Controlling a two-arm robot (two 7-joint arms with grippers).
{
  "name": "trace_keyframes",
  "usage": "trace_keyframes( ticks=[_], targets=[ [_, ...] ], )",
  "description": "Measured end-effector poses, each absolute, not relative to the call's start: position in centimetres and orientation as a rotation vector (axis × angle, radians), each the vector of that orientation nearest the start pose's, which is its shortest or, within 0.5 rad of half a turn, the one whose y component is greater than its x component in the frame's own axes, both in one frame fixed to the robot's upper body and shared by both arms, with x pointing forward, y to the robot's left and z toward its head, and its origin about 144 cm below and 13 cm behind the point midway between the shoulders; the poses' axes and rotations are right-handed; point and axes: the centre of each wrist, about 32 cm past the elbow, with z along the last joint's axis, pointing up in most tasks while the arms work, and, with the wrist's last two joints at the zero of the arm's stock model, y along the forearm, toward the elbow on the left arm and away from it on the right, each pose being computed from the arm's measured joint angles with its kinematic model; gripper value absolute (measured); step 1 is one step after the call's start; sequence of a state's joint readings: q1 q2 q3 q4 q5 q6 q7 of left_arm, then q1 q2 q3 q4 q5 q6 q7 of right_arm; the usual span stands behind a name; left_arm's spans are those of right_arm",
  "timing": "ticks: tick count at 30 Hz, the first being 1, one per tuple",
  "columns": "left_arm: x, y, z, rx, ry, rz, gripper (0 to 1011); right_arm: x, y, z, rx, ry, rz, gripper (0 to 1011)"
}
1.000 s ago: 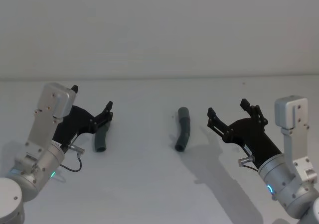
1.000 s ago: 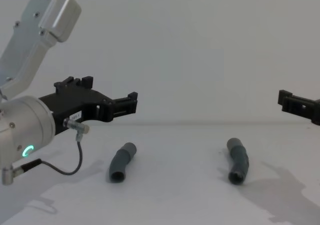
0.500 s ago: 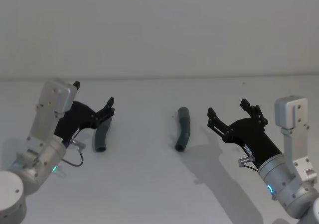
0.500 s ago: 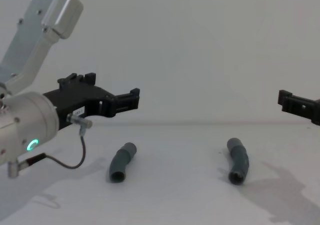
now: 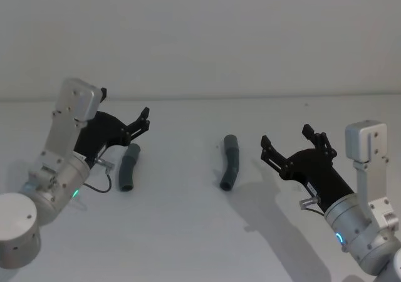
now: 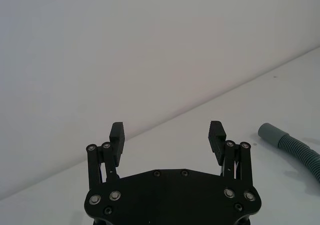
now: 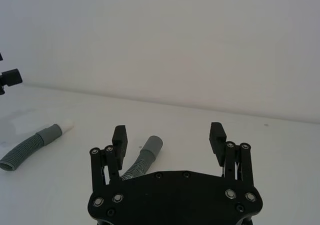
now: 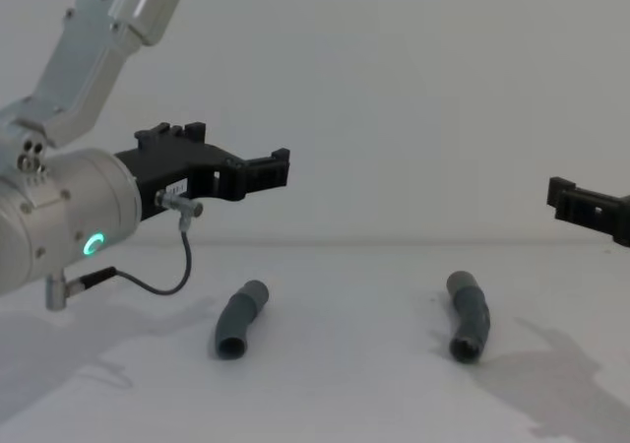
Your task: Use both hands to pick up one end of the pipe from the table, align the ends, and insert them.
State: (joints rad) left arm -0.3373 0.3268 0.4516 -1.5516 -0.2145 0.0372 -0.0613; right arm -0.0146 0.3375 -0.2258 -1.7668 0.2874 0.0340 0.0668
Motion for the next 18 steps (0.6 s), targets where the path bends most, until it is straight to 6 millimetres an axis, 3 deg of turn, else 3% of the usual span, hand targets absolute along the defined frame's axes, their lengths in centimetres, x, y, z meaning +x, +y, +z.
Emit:
trace_keyframes(
  ticks=[18],
  targets=[
    [50.1, 20.2, 125.8, 0.137, -0.177, 1.126, 1001, 44.3, -23.7, 118.9, 0.026, -0.075, -1.230, 1000]
  ],
)
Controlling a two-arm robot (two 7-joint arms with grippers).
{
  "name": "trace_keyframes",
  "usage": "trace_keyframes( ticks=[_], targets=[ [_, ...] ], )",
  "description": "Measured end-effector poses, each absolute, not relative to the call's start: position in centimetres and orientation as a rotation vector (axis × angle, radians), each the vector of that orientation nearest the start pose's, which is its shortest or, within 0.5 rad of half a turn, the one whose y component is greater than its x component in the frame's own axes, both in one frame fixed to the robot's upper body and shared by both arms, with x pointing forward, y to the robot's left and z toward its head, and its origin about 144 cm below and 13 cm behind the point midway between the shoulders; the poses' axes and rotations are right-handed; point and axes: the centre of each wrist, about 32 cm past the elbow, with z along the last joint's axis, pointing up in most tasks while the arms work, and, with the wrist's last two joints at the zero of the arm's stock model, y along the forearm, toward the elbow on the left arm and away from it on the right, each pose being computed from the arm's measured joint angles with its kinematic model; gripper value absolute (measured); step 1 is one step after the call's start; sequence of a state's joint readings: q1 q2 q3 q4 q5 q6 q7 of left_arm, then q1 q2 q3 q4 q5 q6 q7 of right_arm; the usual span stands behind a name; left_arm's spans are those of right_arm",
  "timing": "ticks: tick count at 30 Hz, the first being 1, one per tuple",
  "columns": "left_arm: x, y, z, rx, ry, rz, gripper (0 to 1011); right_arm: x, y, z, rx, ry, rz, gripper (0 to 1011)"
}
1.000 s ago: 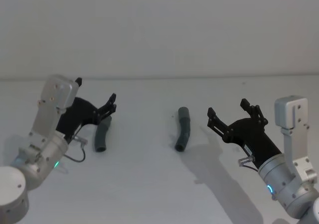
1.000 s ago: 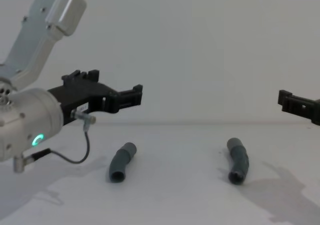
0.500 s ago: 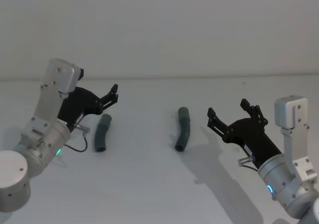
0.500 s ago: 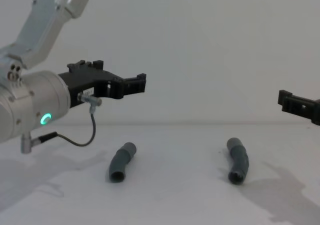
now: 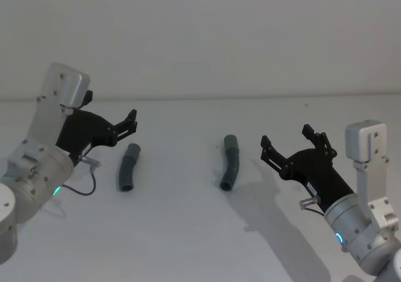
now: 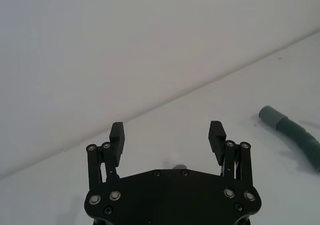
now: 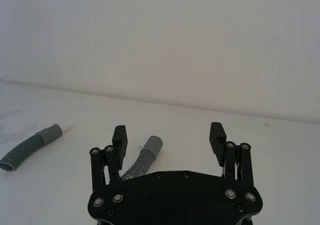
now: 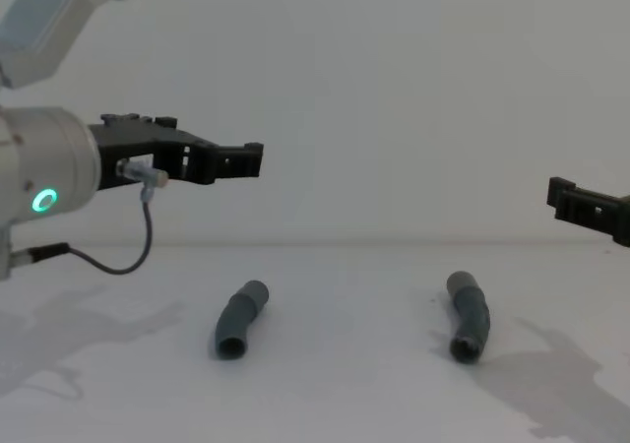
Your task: Use both hands to pick up one end of the pipe from the table, align the ends, and insert them.
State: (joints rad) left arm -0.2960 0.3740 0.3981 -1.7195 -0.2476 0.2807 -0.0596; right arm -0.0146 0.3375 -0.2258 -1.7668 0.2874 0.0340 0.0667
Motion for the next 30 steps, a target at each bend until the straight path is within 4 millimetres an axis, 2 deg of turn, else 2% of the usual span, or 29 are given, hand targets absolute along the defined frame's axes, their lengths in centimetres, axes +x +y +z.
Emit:
trace_keyframes(
  ticks=[6, 13, 22, 30],
  targets=[
    [49.2, 20.7, 126.7, 0.188, -0.136, 1.129, 1002, 44.3, -23.7, 118.9, 0.026, -0.075, -1.230, 1000],
    [48.5, 21.0, 126.9, 0.236, -0.086, 1.139, 1002, 44.3, -23.7, 118.9, 0.026, -0.075, -1.230, 1000],
    [47.9, 20.9, 126.2, 0.280, -0.019, 1.177, 1002, 44.3, -23.7, 118.9, 0.026, -0.075, -1.229, 1000],
    [47.9, 20.0, 125.1, 0.298, 0.036, 1.223, 1002, 44.3, -23.7, 118.9, 0.026, -0.075, -1.230, 1000]
  ],
)
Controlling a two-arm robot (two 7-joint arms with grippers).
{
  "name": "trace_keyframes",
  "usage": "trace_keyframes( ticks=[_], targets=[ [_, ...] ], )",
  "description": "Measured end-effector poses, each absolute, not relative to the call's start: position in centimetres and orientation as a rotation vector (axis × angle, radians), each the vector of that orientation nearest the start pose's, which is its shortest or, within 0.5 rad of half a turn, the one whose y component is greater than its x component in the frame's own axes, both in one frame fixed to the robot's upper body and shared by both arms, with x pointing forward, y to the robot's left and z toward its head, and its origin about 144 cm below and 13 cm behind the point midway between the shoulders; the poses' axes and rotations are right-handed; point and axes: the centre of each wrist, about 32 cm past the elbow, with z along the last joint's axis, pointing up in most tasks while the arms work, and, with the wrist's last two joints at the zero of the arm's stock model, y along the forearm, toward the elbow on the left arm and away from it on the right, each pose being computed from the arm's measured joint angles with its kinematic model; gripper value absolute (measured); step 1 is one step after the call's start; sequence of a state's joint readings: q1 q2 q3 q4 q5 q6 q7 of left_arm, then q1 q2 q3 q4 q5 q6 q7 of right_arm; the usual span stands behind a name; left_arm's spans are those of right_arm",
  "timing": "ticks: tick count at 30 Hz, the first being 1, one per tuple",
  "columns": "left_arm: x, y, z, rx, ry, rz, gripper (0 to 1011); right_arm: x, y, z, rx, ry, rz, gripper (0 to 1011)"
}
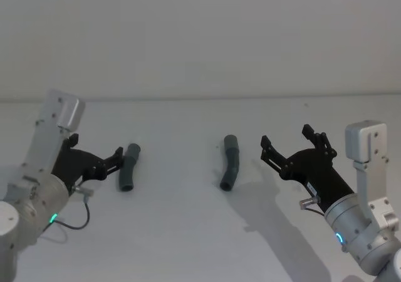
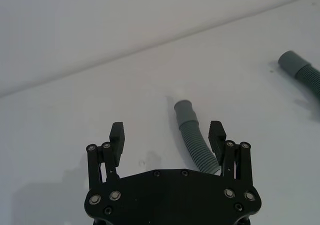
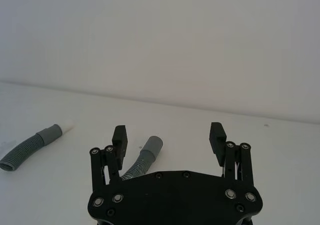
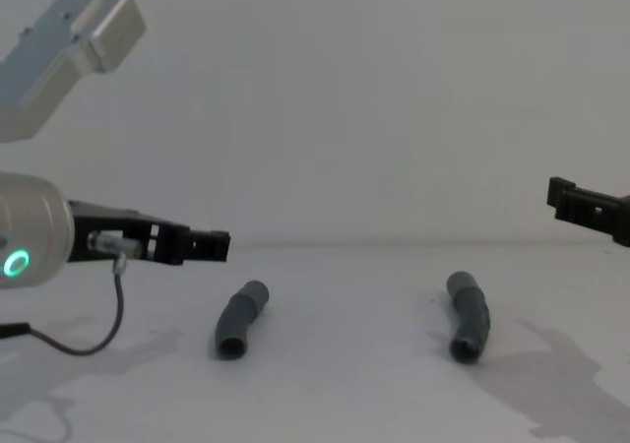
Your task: Use both hands to pick up one end of the pipe from the table, align the ends, and insert them.
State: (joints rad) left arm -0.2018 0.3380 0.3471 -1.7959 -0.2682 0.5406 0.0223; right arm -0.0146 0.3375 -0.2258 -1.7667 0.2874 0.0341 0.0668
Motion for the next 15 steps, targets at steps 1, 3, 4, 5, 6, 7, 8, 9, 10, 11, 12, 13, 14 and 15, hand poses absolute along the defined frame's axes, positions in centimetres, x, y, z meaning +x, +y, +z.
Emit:
trace_keyframes(
  ticks=[1, 3, 4, 5, 6, 7, 8, 9, 10, 11, 12, 13, 14, 15],
  targets=[
    [47.9, 19.9, 125.0, 0.299, 0.040, 1.226, 1001, 44.3, -23.7, 118.9, 0.026, -0.075, -1.230, 1000],
    [48.0, 19.6, 124.7, 0.304, 0.049, 1.233, 1001, 44.3, -23.7, 118.9, 0.026, -0.075, -1.230, 1000],
    [48.0, 19.4, 124.5, 0.308, 0.055, 1.238, 1001, 44.3, -23.7, 118.9, 0.026, -0.075, -1.229, 1000],
    [48.0, 19.3, 124.5, 0.309, 0.058, 1.239, 1002, 44.3, -23.7, 118.9, 0.026, -0.075, -1.230, 1000],
    [48.1, 19.1, 124.3, 0.314, 0.066, 1.244, 1001, 44.3, -23.7, 118.9, 0.026, -0.075, -1.230, 1000],
    [48.1, 19.0, 124.2, 0.317, 0.069, 1.247, 1001, 44.3, -23.7, 118.9, 0.026, -0.075, -1.230, 1000],
    [48.2, 18.9, 124.1, 0.319, 0.072, 1.248, 1002, 44.3, -23.7, 118.9, 0.026, -0.075, -1.230, 1000],
    [48.3, 18.8, 123.9, 0.324, 0.079, 1.251, 1002, 44.3, -23.7, 118.9, 0.026, -0.075, -1.230, 1000],
    [48.3, 18.7, 123.9, 0.327, 0.082, 1.252, 1002, 44.3, -23.7, 118.9, 0.026, -0.075, -1.230, 1000],
    [48.4, 18.7, 123.8, 0.329, 0.086, 1.253, 1002, 44.3, -23.7, 118.9, 0.026, -0.075, -1.230, 1000],
    [48.5, 18.6, 123.8, 0.331, 0.088, 1.254, 1001, 44.3, -23.7, 118.9, 0.026, -0.075, -1.230, 1000],
    [48.6, 18.5, 123.7, 0.334, 0.091, 1.254, 1001, 44.3, -23.7, 118.9, 0.026, -0.075, -1.230, 1000],
    [48.7, 18.4, 123.6, 0.337, 0.097, 1.254, 1001, 44.3, -23.7, 118.9, 0.026, -0.075, -1.229, 1000],
    [48.8, 18.3, 123.6, 0.339, 0.099, 1.254, 1002, 44.3, -23.7, 118.9, 0.026, -0.075, -1.229, 1000]
  ],
)
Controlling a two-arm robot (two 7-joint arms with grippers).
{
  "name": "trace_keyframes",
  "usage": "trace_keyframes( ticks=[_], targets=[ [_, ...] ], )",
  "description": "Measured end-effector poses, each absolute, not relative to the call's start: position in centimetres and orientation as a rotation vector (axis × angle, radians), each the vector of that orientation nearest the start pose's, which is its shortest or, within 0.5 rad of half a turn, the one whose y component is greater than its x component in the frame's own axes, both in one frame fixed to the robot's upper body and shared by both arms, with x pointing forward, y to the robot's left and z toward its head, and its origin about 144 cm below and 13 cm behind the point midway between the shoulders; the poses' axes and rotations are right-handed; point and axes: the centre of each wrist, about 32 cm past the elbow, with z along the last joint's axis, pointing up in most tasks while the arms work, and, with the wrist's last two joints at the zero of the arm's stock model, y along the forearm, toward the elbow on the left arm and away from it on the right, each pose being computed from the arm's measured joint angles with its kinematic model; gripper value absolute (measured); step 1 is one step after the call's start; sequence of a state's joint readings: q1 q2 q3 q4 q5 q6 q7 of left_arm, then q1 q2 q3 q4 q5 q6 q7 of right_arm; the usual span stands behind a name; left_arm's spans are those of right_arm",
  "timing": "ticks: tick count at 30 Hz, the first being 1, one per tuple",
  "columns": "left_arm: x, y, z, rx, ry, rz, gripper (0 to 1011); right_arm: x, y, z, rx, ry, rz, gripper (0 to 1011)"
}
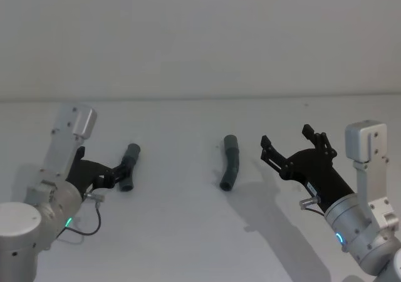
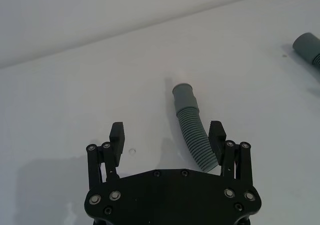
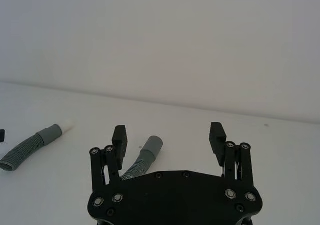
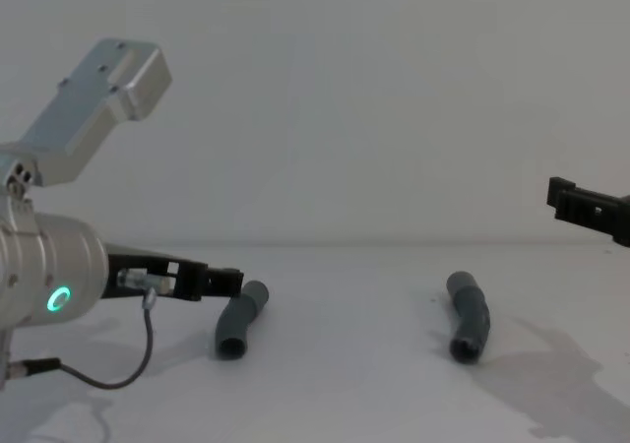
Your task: Use both hands to pick up one end of the pipe from the table, align the ends, and insert them.
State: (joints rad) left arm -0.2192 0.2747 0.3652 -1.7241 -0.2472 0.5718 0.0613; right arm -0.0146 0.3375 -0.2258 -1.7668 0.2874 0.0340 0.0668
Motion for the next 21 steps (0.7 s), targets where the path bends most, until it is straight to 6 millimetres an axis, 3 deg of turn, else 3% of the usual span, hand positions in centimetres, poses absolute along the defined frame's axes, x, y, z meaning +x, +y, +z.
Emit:
trace_keyframes(
  ticks=[21],
  targets=[
    [51.0, 17.4, 123.1, 0.349, 0.136, 1.211, 1001, 44.3, -23.7, 118.9, 0.026, -0.075, -1.230, 1000]
  ],
)
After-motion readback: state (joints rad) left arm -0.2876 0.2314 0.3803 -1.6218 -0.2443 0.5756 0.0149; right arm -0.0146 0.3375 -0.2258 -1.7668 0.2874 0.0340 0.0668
